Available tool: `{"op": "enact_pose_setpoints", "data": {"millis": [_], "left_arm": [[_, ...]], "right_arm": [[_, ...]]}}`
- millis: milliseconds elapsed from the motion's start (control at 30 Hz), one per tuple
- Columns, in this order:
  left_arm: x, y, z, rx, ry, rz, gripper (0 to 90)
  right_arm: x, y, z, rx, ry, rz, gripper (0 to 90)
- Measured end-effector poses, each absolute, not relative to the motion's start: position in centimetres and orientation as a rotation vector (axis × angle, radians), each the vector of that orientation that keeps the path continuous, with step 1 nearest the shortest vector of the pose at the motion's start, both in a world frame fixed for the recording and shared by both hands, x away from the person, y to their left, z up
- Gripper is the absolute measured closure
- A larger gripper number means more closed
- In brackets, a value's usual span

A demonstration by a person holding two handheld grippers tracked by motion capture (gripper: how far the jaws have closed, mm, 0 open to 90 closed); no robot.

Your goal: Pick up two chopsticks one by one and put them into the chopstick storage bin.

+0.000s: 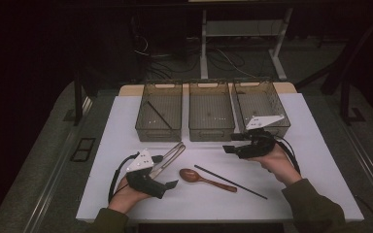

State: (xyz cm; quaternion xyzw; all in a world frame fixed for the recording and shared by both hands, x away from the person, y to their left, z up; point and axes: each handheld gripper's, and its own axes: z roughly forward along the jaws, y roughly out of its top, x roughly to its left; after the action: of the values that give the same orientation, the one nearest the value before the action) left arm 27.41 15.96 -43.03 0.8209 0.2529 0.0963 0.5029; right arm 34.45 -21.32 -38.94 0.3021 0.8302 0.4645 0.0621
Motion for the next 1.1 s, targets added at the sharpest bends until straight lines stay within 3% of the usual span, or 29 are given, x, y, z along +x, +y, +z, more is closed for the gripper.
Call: {"op": "enact_pose_setpoints", "data": {"millis": [267, 1100], "left_arm": [[27.3, 16.3, -42.9, 1.980, 0.617, 0.234, 0.0], [27.0, 16.2, -42.9, 1.982, 0.625, 0.232, 0.0]], "right_arm": [[32.4, -22.1, -39.7, 0.906, 2.557, 1.361, 38.9], [27.7, -24.7, -42.3, 0.919, 2.658, 1.264, 51.5]]}}
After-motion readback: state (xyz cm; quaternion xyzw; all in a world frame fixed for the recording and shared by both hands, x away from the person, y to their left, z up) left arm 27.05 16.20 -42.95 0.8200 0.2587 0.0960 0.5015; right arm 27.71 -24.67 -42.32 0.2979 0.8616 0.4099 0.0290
